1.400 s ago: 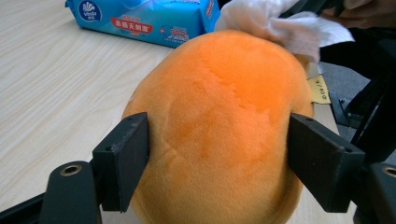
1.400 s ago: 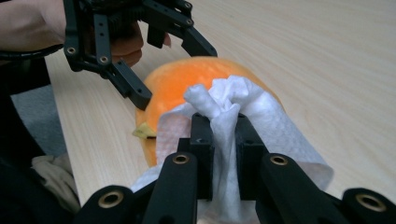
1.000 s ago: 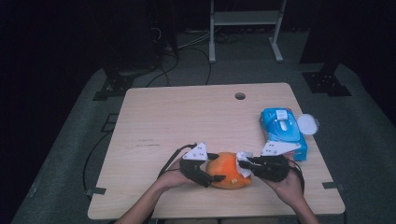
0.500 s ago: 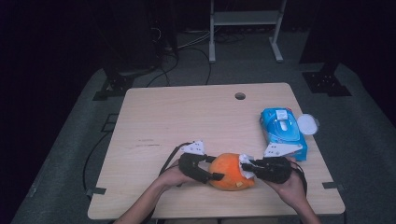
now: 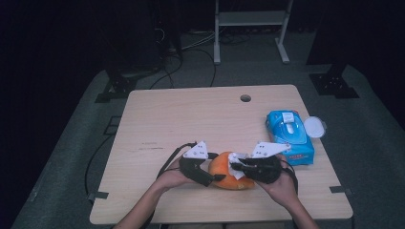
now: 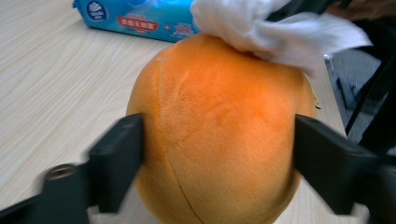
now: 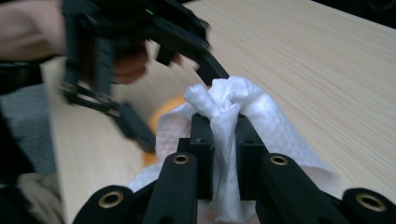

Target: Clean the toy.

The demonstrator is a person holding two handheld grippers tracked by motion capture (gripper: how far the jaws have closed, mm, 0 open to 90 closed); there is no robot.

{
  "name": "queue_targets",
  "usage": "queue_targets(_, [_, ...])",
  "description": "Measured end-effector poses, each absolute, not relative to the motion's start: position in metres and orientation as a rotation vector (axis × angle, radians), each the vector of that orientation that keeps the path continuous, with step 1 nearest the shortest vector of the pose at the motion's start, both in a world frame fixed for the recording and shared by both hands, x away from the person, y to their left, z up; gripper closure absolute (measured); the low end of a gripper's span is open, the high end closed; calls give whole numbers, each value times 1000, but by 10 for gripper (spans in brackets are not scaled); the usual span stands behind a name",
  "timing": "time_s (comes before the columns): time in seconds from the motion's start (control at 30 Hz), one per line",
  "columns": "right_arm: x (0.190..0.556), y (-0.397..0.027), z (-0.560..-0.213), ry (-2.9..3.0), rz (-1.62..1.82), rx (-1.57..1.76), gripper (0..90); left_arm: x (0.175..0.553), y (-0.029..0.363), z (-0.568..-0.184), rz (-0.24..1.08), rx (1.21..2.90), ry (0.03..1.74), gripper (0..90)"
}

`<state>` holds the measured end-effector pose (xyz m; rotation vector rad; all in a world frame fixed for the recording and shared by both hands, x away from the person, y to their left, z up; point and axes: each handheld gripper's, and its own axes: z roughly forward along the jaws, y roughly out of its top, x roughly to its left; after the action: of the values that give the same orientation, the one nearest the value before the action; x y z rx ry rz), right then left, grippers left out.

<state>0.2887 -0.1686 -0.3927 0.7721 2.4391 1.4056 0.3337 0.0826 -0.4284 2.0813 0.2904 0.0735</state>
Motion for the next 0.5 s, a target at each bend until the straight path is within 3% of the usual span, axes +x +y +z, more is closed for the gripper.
queue_targets(0.07, [295, -178, -400, 2430, 1431, 832, 806, 336, 83, -431, 79, 2078, 302, 105])
queue_targets(0.17, [298, -186, -402, 2405, 1445, 880, 806, 336, 80, -434, 57, 2099, 298, 117])
queue_targets(0.33, [297, -187, -399, 2394, 1415, 882, 808, 335, 80, -433, 76, 2103, 284, 301])
queue_targets(0.5, [286, -164, -388, 2437, 1411, 754, 810, 333, 76, -428, 81, 2089, 270, 325])
